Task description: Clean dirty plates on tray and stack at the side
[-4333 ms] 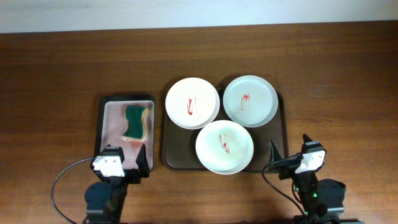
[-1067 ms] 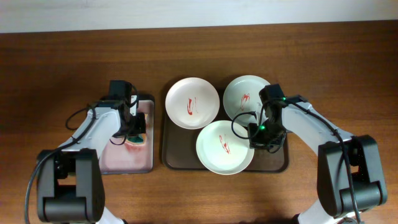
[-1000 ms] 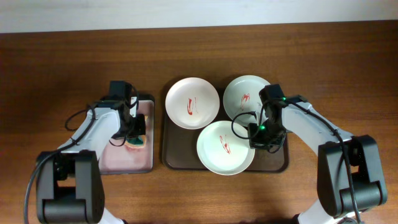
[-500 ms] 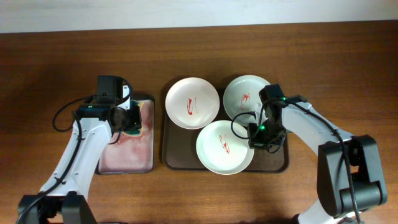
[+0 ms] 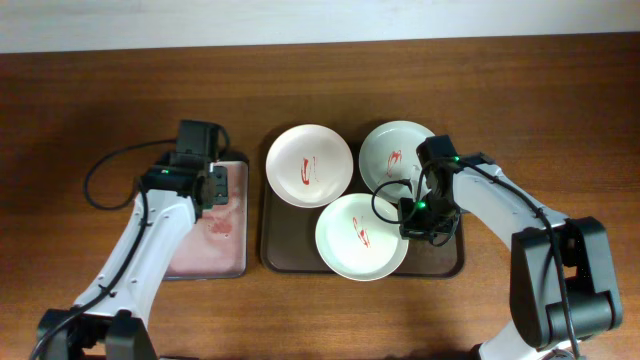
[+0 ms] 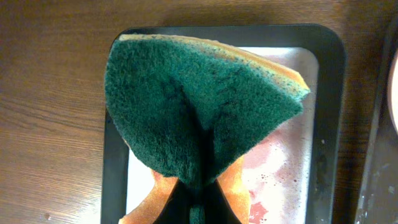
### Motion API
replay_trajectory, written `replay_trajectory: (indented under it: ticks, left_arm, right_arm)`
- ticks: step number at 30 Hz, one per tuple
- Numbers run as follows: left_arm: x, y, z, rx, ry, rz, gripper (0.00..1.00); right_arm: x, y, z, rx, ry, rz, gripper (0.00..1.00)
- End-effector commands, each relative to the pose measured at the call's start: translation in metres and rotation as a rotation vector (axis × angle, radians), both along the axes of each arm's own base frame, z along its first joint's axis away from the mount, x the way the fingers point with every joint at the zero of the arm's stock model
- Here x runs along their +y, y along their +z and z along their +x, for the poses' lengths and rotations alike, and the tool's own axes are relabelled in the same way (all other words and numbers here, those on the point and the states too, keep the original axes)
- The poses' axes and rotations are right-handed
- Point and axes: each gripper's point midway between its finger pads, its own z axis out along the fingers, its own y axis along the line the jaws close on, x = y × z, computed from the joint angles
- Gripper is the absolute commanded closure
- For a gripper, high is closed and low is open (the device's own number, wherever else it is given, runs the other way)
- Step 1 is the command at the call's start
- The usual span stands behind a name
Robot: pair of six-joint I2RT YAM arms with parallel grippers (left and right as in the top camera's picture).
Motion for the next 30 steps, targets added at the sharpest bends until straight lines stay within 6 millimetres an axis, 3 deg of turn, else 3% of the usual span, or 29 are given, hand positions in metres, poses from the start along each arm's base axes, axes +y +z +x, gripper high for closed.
replay_trajectory:
  ticks: [1, 30]
  left_arm:
    - [-0.0004, 0.0178, 0.0062, -0.055, -0.001, 0.05, 1.0]
    - [-0.0011, 0.0166, 0.0042, -0.045, -0.004, 0.049, 1.0]
  right_arm:
    - [0.0018, 0.0001, 0.0022, -0.004, 0.006, -0.005, 0.96]
    - [0.0018, 0.0001, 0.002, -0.004, 0.006, -0.005, 0.96]
